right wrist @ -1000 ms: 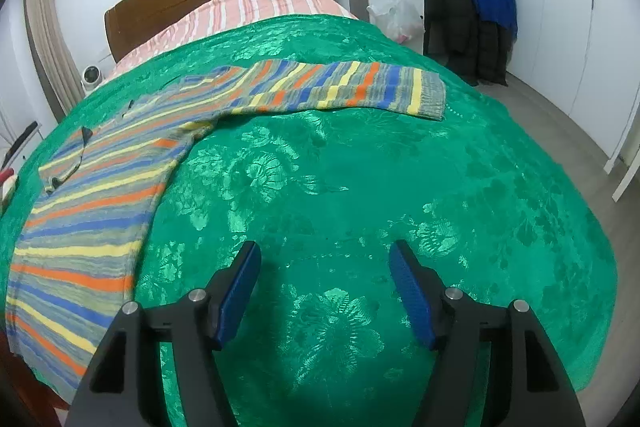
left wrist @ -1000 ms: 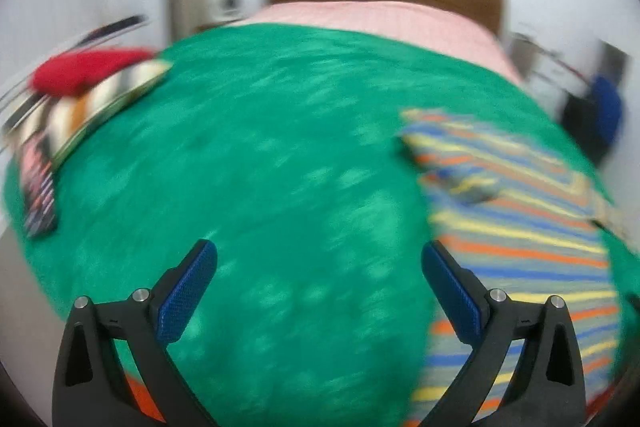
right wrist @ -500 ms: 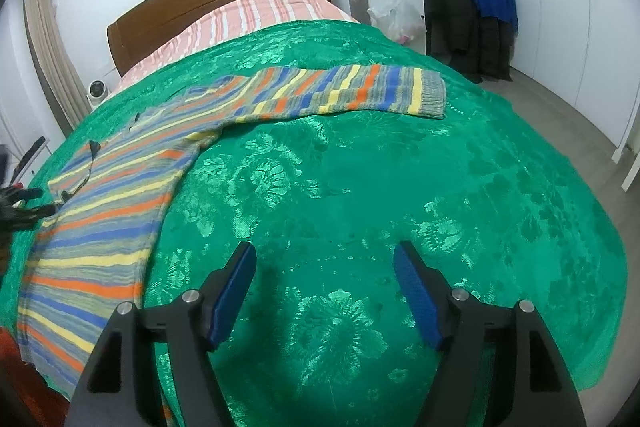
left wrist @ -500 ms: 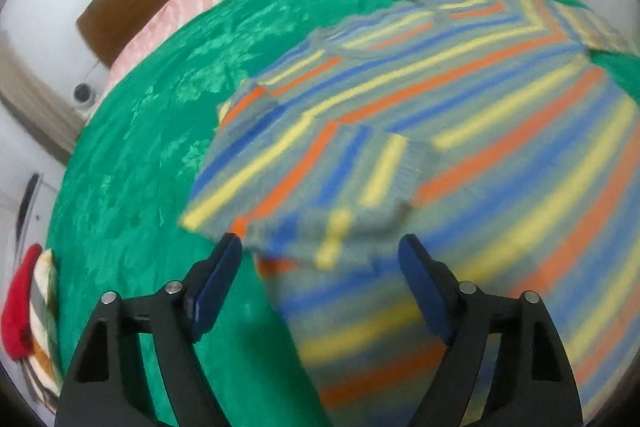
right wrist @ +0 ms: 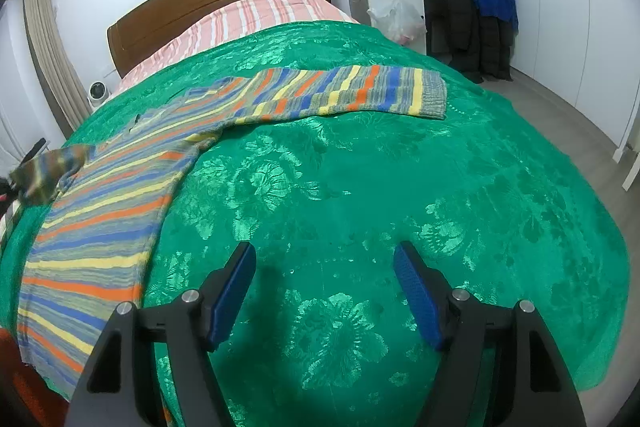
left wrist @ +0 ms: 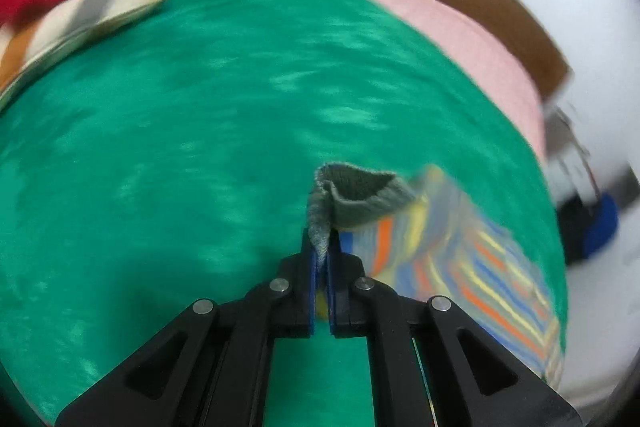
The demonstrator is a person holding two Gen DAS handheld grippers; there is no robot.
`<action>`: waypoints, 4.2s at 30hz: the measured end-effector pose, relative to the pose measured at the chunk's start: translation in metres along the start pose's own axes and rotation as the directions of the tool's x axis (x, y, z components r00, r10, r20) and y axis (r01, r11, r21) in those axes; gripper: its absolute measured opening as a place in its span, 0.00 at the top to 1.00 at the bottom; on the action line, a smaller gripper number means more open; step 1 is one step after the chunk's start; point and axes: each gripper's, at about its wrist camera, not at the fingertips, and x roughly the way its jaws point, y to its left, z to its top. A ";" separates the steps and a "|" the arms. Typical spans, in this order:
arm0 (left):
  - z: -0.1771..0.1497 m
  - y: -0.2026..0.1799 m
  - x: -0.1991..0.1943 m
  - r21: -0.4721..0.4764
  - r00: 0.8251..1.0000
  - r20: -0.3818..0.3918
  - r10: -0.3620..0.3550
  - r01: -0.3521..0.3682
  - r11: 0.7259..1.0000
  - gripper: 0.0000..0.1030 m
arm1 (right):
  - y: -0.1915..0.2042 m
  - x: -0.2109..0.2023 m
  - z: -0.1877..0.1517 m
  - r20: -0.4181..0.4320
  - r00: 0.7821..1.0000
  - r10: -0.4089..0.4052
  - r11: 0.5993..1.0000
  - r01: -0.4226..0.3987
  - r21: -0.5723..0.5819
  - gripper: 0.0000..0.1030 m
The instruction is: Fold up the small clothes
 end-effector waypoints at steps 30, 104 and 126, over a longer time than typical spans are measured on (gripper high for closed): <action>-0.100 0.040 -0.047 0.119 0.986 0.087 0.145 -0.154 0.981 0.30 | 0.012 0.003 -0.002 0.014 0.998 -0.054 0.998 0.054 -0.045 0.26; -0.171 0.003 -0.023 0.392 0.964 0.195 0.183 -0.247 0.886 0.00 | 0.029 0.028 -0.009 0.020 0.996 -0.082 0.990 0.084 -0.116 0.13; -0.170 0.004 -0.022 0.394 0.960 0.208 0.188 -0.258 0.882 0.00 | -0.022 0.001 0.028 0.004 0.984 0.178 0.969 -0.176 0.173 0.14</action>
